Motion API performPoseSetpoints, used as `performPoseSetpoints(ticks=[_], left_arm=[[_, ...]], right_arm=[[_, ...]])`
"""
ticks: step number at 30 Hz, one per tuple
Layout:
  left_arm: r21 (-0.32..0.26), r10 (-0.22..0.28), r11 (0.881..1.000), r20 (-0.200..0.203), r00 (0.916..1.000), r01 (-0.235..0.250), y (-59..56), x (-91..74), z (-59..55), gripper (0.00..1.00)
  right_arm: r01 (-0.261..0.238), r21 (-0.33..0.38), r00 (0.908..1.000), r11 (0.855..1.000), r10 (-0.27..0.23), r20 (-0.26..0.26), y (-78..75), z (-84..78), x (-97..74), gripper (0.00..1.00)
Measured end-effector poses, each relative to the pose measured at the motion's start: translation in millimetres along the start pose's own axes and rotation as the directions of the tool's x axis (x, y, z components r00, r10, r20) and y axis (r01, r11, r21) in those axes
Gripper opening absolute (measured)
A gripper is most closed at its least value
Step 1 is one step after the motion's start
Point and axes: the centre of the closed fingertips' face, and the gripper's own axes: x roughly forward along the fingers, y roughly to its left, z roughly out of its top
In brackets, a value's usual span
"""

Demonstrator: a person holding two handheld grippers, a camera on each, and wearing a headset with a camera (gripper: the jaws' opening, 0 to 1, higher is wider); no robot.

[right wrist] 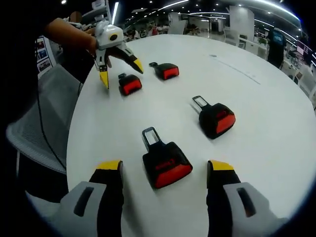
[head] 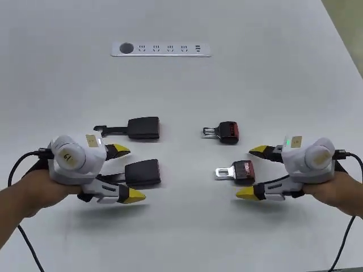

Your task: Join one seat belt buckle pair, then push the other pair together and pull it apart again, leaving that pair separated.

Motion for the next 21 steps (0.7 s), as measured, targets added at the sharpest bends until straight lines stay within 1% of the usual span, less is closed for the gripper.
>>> performPoseSetpoints(ticks=[1, 2, 3, 4, 5, 6, 7, 9, 10, 11, 12, 13, 14, 15, 16, 17, 18, 21], left_arm=[[0.016, -0.008, 1.0, -0.017, 0.9998, 0.008, -1.8, 1.8, -1.8, 0.66], [0.016, -0.016, 1.0, -0.018, 0.9997, 0.016, -3.6, 2.8, -1.5, 0.64], [0.02, -0.019, 1.0, -0.026, 0.9995, 0.02, -4.4, 4.1, -2.3, 0.62], [0.027, -0.018, 0.999, -0.032, 0.9993, 0.019, -4.5, 4.9, -3.1, 0.6], [0.042, -0.018, 0.999, -0.049, 0.9986, 0.02, -5.0, 6.0, -4.6, 0.6], [0.052, -0.023, 0.998, -0.052, 0.9984, 0.026, -5.1, 7.2, -6.1, 0.59], [0.062, -0.03, 0.998, -0.046, 0.9985, 0.033, -5.9, 7.0, -5.7, 0.57], [0.096, -0.026, 0.995, -0.046, 0.9986, 0.03, -2.4, 8.1, -6.3, 0.5], [0.11, -0.019, 0.994, -0.054, 0.9983, 0.025, 1.1, 8.1, -9.0, 0.47], [0.113, -0.019, 0.993, -0.056, 0.9982, 0.025, 1.9, 8.1, -9.5, 0.45], [0.121, -0.024, 0.992, -0.065, 0.9976, 0.032, 3.8, 8.0, -11.2, 0.4], [0.135, -0.033, 0.99, -0.07, 0.997, 0.042, 4.1, 7.1, -12.3, 0.37], [0.153, -0.059, 0.986, -0.075, 0.9955, 0.07, 2.3, 6.0, -14.2, 0.36], [0.146, -0.062, 0.987, -0.077, 0.9951, 0.073, 2.1, 4.6, -15.2, 0.34], [0.149, -0.064, 0.986, -0.075, 0.9951, 0.075, 4.3, 5.5, -16.2, 0.34], [0.149, -0.071, 0.985, -0.073, 0.9948, 0.082, 4.8, 5.7, -17.1, 0.34], [0.156, -0.078, 0.984, -0.073, 0.9942, 0.089, 4.6, 5.7, -17.5, 0.34], [0.192, -0.089, 0.976, -0.096, 0.9914, 0.106, 4.9, 5.6, -19.7, 0.34]], right_arm=[[-0.004, -0.009, 0.9999, 1.0, 0.004, -0.011, -1.1, -2.2, 0.9, 0.64], [-0.021, -0.018, 0.9997, 1.0, 0.021, -0.013, 0.6, -2.0, 1.6, 0.62], [-0.025, -0.027, 0.9997, 0.999, 0.025, -0.006, 0.0, 0.7, 2.6, 0.61], [-0.026, -0.03, 0.9996, 0.999, 0.026, -0.009, -0.9, 1.1, 3.3, 0.6], [-0.031, -0.044, 0.9994, 0.999, 0.03, -0.018, -0.2, 0.4, 3.0, 0.59], [-0.031, -0.044, 0.9993, 0.999, 0.03, -0.024, -0.8, 0.2, 3.0, 0.57], [-0.038, -0.038, 0.9989, 0.999, 0.037, -0.029, -1.0, 1.2, 2.9, 0.55], [-0.053, -0.051, 0.9981, 0.997, 0.051, -0.034, 0.0, 0.0, 3.0, 0.52], [-0.053, -0.107, 0.9975, 0.993, 0.048, -0.053, -1.1, -2.7, 3.4, 0.52], [-0.053, -0.126, 0.9972, 0.991, 0.045, -0.06, 0.3, -3.5, 3.6, 0.51], [-0.051, -0.12, 0.9973, 0.991, 0.044, -0.058, 0.9, -3.6, 3.7, 0.5], [-0.042, -0.124, 0.9975, 0.991, 0.035, -0.061, -2.0, -3.5, 3.5, 0.47], [-0.022, -0.131, 0.9974, 0.991, 0.013, -0.07, -6.0, -4.4, 3.1, 0.43], [-0.024, -0.127, 0.9974, 0.992, 0.015, -0.07, -5.8, -3.8, 3.3, 0.42], [-0.03, -0.119, 0.9975, 0.992, 0.022, -0.068, -4.1, -2.9, 3.6, 0.4], [-0.03, -0.138, 0.9968, 0.99, 0.02, -0.077, -4.4, -3.7, 4.3, 0.36], [-0.028, -0.144, 0.996, 0.989, 0.015, -0.088, -4.4, -6.1, 4.7, 0.36], [-0.035, -0.148, 0.9953, 0.988, 0.021, -0.094, -5.8, -5.5, 4.7, 0.36]])
